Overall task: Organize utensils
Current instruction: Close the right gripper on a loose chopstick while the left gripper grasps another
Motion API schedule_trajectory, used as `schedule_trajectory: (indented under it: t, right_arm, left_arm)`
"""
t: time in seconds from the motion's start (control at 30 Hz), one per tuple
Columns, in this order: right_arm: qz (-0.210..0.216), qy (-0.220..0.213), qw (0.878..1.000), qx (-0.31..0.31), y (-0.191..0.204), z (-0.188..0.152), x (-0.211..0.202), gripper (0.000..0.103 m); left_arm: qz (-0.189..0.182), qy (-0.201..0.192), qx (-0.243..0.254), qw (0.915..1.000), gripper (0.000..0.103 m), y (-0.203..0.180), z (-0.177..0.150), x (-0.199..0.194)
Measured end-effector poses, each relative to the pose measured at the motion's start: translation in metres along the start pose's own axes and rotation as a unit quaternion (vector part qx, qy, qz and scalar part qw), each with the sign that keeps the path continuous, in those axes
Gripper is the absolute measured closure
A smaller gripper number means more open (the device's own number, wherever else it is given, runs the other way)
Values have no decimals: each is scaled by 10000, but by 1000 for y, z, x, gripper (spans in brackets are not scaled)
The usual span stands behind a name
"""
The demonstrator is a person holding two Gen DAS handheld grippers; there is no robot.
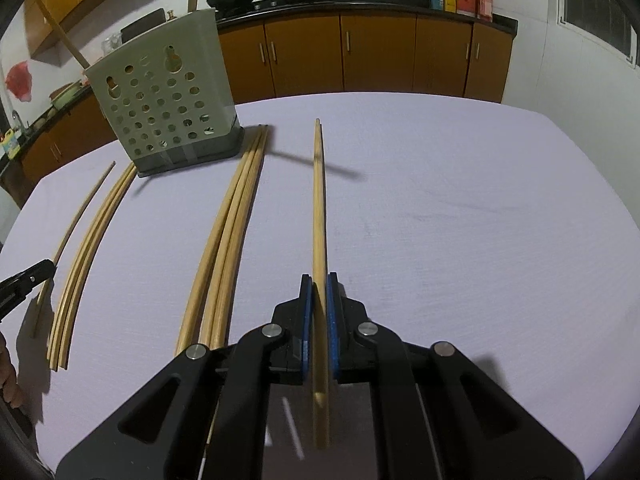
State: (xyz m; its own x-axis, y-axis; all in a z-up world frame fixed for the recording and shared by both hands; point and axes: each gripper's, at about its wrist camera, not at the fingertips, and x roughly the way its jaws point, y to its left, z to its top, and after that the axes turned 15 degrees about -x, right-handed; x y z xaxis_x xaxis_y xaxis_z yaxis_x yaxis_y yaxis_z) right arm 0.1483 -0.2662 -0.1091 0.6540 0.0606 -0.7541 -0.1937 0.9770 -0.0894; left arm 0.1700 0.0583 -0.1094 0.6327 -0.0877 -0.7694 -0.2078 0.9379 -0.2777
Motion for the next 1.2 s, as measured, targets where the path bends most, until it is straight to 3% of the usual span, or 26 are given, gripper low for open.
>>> schedule_trajectory:
  t: [1.2]
  right_arm:
    - [-4, 15, 10000, -44, -4, -2, -1, 94]
  left_arm:
    - [-95, 21, -114, 9999, 94, 3, 1, 0]
